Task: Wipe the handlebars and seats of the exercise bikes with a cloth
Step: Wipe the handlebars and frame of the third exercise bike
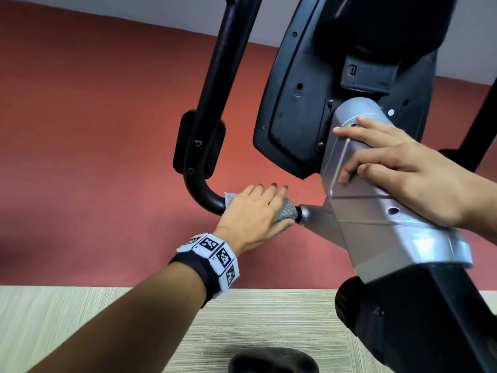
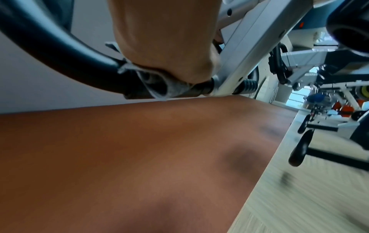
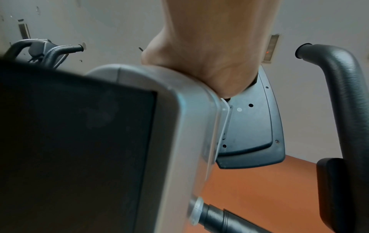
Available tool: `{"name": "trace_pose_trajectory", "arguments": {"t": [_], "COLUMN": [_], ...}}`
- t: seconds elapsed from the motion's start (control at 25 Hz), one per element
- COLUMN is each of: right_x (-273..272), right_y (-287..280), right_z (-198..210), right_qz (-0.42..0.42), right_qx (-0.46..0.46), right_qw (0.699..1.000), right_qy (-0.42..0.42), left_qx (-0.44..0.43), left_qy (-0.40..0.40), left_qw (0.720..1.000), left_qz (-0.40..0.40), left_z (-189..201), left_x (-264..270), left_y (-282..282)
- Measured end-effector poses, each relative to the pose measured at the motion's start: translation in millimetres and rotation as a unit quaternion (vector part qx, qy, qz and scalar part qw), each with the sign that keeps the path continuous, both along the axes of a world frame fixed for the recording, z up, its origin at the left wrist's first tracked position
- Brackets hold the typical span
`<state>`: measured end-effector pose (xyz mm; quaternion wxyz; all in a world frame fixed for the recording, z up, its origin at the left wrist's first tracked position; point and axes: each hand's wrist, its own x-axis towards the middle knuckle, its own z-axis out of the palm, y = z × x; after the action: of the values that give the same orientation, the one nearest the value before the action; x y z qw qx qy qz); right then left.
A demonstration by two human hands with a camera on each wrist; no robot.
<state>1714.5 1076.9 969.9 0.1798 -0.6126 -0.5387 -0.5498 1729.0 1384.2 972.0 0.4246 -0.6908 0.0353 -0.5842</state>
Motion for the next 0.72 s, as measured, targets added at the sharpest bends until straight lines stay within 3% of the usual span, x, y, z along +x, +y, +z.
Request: {"name": "trace_pose_trajectory", "arguments": {"t": [0.08,0.24,0.36,0.4,0.52,0.56,0.72], "right_x": [-1,-2,-1,-1,-2,-2,-6], "right_y": [0,0,0,0,1,1,0], "right_z": [-1,-1,-2,-2,-1,-1,-4], "right_qz": [-0.003,-0.004,-0.005,-0.007,-0.007,-0.007,-0.007], "right_qx": [0.001,0.002,0.005,0.005,0.004,0.003,0.004], "right_qw": [1.000,1.000,1.000,1.000,1.000,1.000,0.999], "right_qy": [0.000,0.011,0.012,0.015,0.019,0.019,0.032], "left_qx": [-0.037,0.031,-0.050,-0.036,0.120,0.123,-0.070], "left_qy": [-0.013,-0.010,-0.003,-0.006,-0.016,-0.020,-0.035], "left_qw": [0.999,0.999,0.999,0.999,0.992,0.992,0.997], "left_qz": [-0.026,-0.021,-0.013,-0.008,0.024,0.030,-0.012], "left_z": [-3,3,6,4,3,4,5], "left_x": [5,13,21,23,23,22,24], "left_y": [-9,-15,-28,-27,-8,-7,-40]}}
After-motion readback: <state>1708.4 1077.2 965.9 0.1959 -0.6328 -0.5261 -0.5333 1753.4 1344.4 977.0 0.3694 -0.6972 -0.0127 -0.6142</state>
